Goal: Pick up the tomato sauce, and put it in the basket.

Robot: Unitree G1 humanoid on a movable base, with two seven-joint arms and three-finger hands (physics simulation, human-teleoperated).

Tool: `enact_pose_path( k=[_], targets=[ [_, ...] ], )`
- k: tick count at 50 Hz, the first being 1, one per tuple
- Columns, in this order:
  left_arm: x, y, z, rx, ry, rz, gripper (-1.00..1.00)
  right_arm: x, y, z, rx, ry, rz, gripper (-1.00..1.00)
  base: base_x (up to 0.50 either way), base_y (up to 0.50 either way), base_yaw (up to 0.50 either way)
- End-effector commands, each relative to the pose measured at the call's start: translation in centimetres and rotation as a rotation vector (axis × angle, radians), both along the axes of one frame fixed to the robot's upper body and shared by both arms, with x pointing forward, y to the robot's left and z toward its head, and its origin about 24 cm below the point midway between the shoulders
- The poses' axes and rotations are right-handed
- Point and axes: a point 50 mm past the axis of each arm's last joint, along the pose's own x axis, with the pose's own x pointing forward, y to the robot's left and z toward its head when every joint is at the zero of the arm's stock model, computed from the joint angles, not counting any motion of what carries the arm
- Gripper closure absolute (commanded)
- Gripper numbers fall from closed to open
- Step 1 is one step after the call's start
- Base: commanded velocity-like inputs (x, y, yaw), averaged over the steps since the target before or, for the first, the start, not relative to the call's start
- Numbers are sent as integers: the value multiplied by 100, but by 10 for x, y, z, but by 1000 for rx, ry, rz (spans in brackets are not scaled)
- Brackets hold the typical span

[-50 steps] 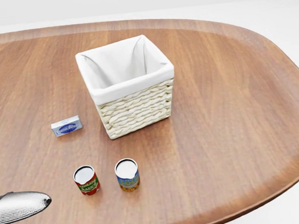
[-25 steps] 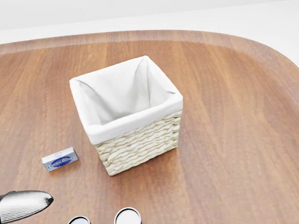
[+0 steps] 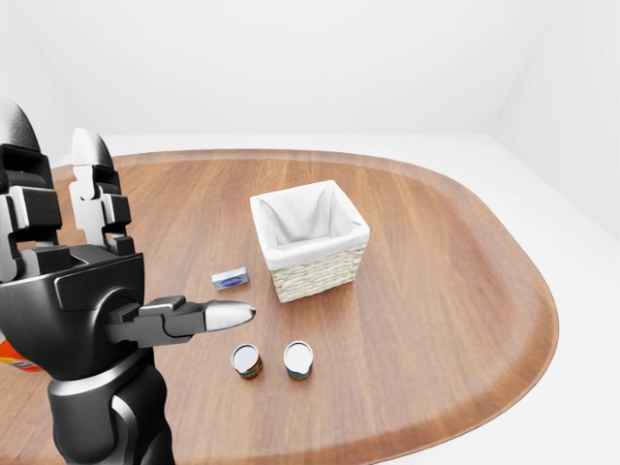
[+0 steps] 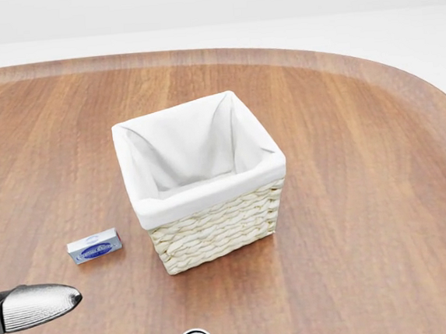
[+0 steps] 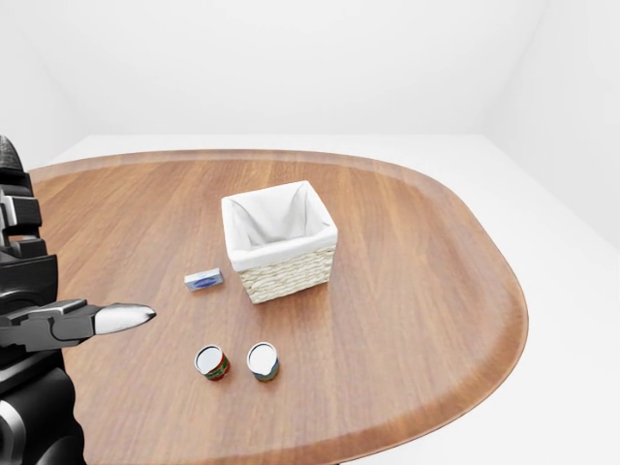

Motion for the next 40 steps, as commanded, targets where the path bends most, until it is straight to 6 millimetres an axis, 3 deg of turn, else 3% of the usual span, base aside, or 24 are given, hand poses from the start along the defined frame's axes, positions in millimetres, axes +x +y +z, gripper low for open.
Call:
enact_pose_path(
  k=[1, 8, 11, 16, 22, 28, 36, 40],
  targets=[
    [0, 0, -1, 3, 3, 0, -100, -1, -1, -1, 11, -13, 6, -100, 0, 0, 0],
    [5, -2, -2, 37, 21, -2, -100, -1, -1, -1, 5, -8, 3, -100, 0, 0, 0],
    [6, -3, 17, 110, -80, 1, -100, -2, 0, 0, -1, -22, 6, -100, 0, 0, 0],
    [15, -27, 14, 405, -42, -17, -100, -1, 1, 1, -6, -7, 0, -100, 0, 0, 0],
    [14, -46, 17, 641, -59, -27, -100, -1, -1, 0, 4, -16, 5, -100, 0, 0, 0],
    [38, -59, -4, 965, 93, 82, -100, -1, 0, 0, -1, -6, 1, -100, 0, 0, 0],
    [70, -42, -26, 1170, 360, 176, -100, 1, -1, 0, 4, 13, -2, -100, 0, 0, 0],
    [86, -17, -31, 1252, 499, 240, -100, 2, 0, 0, 3, 25, -6, -100, 0, 0, 0]
  ],
)
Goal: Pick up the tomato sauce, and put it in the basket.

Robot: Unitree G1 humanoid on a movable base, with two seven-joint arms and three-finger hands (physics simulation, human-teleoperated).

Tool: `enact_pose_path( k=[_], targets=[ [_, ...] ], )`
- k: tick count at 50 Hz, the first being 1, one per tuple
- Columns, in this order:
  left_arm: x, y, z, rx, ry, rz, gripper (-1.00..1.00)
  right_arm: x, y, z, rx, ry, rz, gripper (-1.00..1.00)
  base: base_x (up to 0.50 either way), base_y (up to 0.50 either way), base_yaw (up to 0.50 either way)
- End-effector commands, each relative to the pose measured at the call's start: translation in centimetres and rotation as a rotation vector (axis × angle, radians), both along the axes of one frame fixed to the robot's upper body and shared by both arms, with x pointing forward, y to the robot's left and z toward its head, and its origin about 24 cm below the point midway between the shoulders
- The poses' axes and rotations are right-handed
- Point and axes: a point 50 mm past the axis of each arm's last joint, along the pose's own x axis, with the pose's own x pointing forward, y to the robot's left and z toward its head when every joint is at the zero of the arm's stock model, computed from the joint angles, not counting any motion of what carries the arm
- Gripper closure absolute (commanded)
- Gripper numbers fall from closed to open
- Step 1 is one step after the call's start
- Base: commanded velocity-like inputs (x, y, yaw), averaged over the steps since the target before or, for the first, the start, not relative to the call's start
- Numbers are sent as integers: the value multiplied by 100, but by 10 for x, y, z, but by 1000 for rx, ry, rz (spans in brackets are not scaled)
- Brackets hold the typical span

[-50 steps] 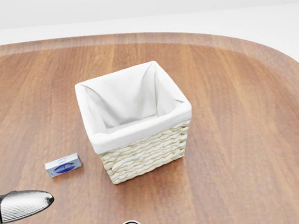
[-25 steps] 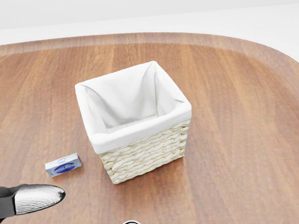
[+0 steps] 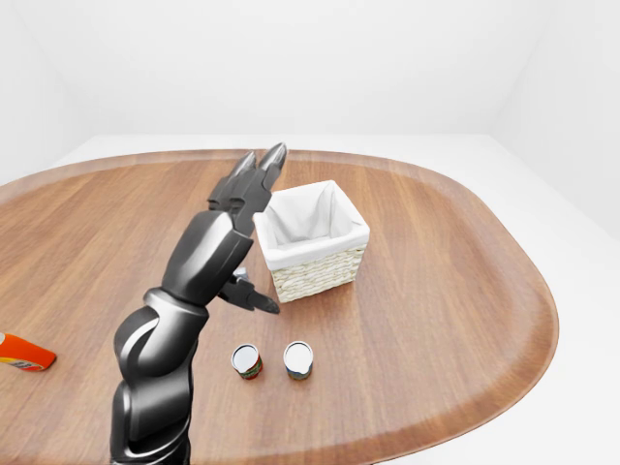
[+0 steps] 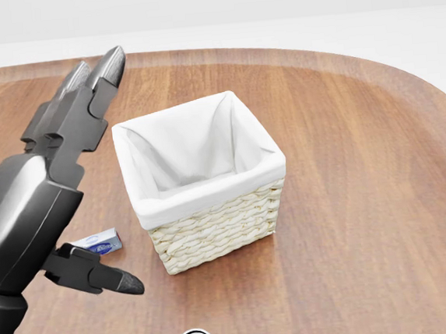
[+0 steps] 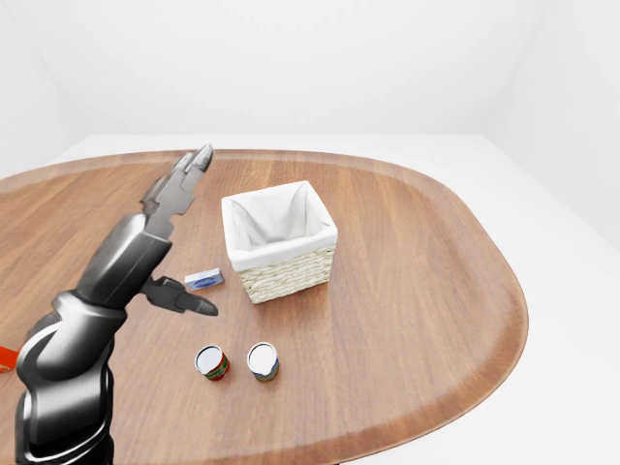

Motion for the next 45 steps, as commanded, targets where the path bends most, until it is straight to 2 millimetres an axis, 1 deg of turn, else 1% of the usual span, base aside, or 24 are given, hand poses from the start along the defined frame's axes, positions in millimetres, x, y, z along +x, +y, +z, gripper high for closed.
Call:
enact_pose_path(
  k=[1, 3, 4, 6, 10, 14, 15, 16, 19, 22, 24, 32, 37, 41, 42, 45],
  targets=[
    [38, 32, -21, 322, 238, 249, -100, 2, 0, 0, -3, 24, -7, -100, 0, 0, 0],
    [42, 42, -24, 337, 263, 293, -100, 2, 1, 1, -6, 24, -8, -100, 0, 0, 0],
    [48, 55, -31, 414, 287, 388, -100, 1, 1, 1, -10, 17, -7, -100, 0, 0, 0],
    [48, 62, -41, 429, 356, 402, -100, 1, 2, 1, -13, 15, -7, -100, 0, 0, 0],
    [51, 71, -56, 565, 390, 433, -100, 1, 2, 2, -16, 12, -7, -100, 0, 0, 0],
    [44, 70, -56, 582, 357, 413, -100, 0, 1, 1, -7, -1, -1, -100, 0, 0, 0],
    [38, 68, -51, 511, 342, 417, -100, -1, 1, 0, -5, -6, 1, -100, 0, 0, 0],
    [34, 67, -52, 540, 333, 414, -100, -1, 0, 0, -4, -10, 2, -100, 0, 0, 0],
    [16, 71, -64, 560, 366, 407, -100, -1, 1, 1, -6, -6, 0, -100, 0, 0, 0],
    [6, 71, -67, 512, 376, 400, -100, -1, 0, 0, -4, -5, 1, -100, 0, 0, 0],
    [-1, 67, -70, 469, 384, 371, -100, -1, 1, 1, -6, -14, 2, -100, 0, 0, 0],
    [-6, 68, -76, 420, 408, 367, -100, -1, 0, 0, 4, -18, 6, -100, 0, 0, 0],
    [-10, 65, -91, 415, 476, 358, -100, -1, 1, 0, -5, -8, 1, -100, 0, 0, 0],
    [-10, 64, -96, 413, 495, 356, -100, -1, 0, 0, -4, -12, 2, -100, 0, 0, 0],
    [-10, 64, -101, 416, 518, 355, -100, -1, 0, 0, -2, -14, 3, -100, 0, 0, 0],
    [-10, 64, -107, 422, 545, 357, -100, -1, -1, -1, 6, -17, 6, -100, 0, 0, 0]
  ],
)
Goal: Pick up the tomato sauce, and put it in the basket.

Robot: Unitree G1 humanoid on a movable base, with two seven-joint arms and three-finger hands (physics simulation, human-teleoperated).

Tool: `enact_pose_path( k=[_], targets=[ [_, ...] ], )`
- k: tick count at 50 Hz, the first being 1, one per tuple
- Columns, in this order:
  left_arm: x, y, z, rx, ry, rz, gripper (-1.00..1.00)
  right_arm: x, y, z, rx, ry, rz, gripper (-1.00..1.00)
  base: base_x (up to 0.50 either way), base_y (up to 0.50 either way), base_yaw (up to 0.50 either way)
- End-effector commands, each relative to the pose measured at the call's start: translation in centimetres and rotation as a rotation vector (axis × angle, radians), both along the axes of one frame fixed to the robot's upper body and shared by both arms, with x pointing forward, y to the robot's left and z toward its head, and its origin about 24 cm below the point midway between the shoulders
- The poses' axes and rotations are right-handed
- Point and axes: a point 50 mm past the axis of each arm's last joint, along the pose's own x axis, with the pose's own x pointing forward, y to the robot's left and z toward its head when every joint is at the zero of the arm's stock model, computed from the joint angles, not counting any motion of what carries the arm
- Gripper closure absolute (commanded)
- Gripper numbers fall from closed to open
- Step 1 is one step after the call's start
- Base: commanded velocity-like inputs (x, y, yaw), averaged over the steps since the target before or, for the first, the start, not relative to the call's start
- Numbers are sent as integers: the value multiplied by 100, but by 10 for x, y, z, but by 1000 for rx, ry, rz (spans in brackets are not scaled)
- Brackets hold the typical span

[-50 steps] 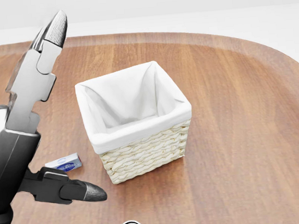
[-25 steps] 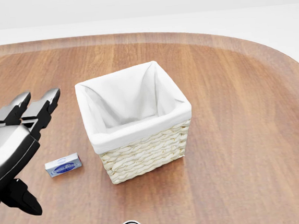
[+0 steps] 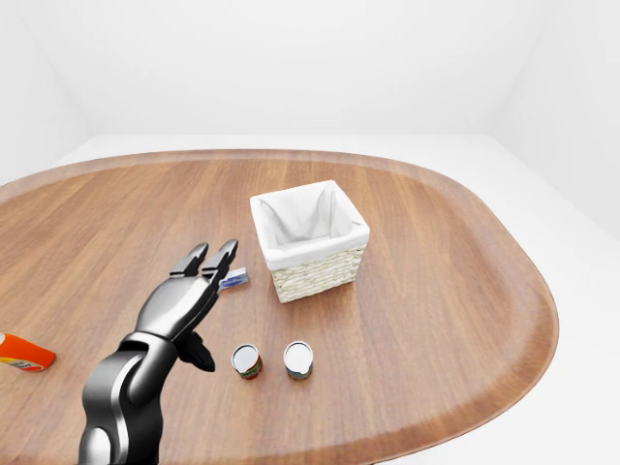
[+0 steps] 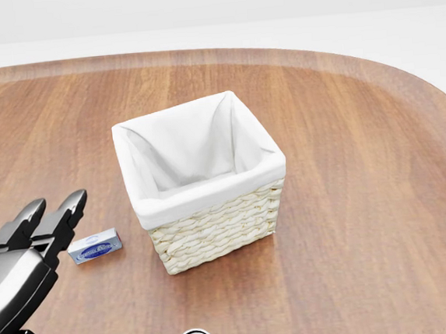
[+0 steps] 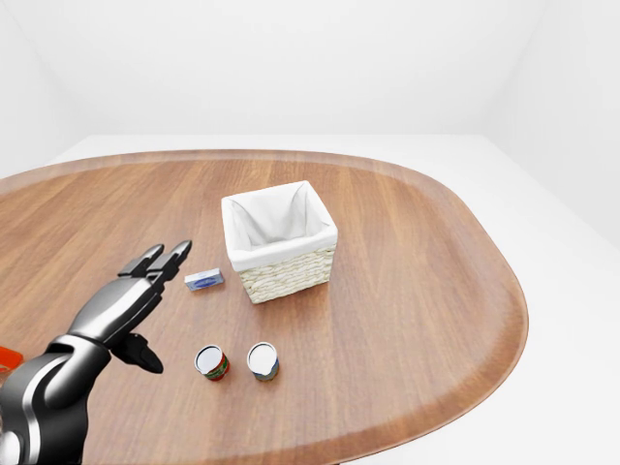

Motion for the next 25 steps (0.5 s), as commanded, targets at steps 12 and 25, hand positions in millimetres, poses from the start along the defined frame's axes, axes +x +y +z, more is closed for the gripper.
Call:
enact_pose_path(
  k=[12, 25],
  targets=[
    [-6, -3, -68, 0, 297, 39, -100, 0, -1, 0, 5, -2, 2, -100, 0, 0, 0],
    [-7, -6, -111, 11, 493, 20, -100, 0, -1, -1, 7, -6, 4, -100, 0, 0, 0]
  ],
)
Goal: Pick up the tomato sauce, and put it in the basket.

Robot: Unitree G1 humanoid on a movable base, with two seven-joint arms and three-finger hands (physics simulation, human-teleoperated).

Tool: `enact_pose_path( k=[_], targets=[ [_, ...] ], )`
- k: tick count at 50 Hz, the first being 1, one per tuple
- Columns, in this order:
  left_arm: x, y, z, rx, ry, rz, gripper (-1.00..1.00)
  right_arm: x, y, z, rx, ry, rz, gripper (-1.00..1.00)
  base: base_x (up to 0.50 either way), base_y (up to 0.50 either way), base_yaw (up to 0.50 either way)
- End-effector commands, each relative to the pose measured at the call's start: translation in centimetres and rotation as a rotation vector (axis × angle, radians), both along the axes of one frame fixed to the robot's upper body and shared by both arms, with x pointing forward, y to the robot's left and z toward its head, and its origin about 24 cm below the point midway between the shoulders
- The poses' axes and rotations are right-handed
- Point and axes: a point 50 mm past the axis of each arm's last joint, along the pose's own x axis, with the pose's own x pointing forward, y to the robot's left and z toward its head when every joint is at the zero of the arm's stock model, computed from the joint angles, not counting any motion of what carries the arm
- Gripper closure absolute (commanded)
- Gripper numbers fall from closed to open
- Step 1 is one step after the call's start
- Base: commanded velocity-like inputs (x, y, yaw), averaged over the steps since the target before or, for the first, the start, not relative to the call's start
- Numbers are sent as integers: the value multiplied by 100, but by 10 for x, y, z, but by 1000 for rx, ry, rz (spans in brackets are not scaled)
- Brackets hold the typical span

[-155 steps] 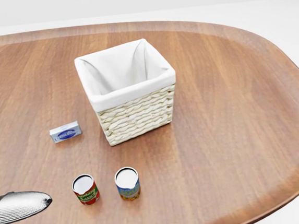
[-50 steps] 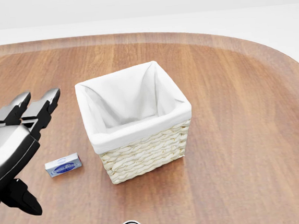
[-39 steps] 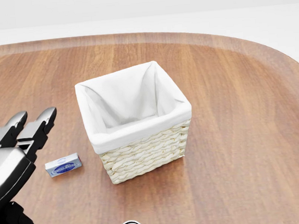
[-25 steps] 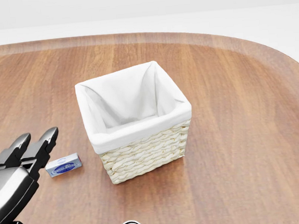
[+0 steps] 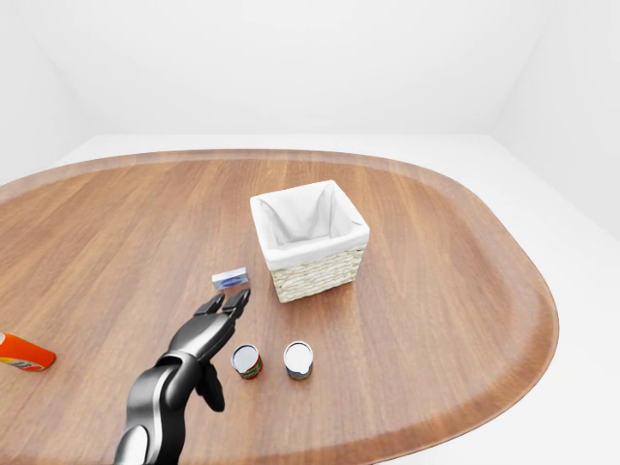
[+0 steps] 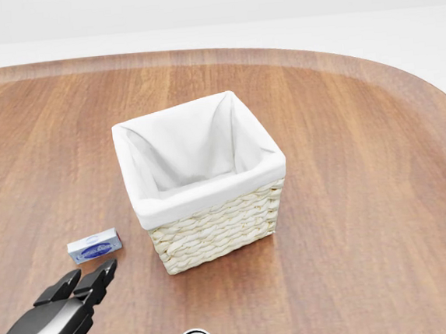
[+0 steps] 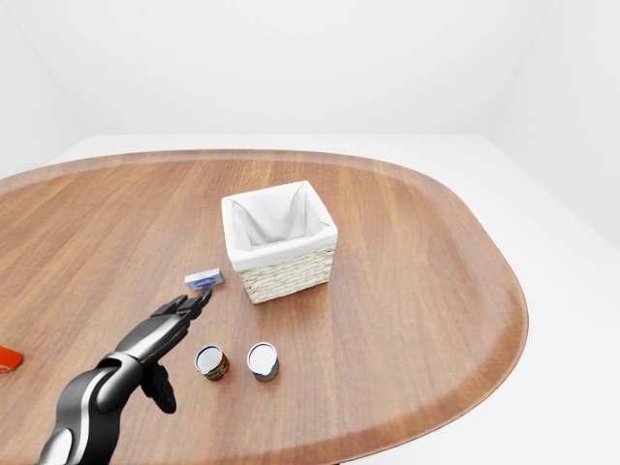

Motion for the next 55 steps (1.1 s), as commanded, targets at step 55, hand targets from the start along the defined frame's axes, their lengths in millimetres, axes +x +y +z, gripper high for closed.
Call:
enact_pose_path(
  k=[55],
  targets=[
    [15, -6, -75, 64, 352, -67, -100, 0, 0, 0, 0, 2, -1, -100, 0, 0, 0]
  ],
)
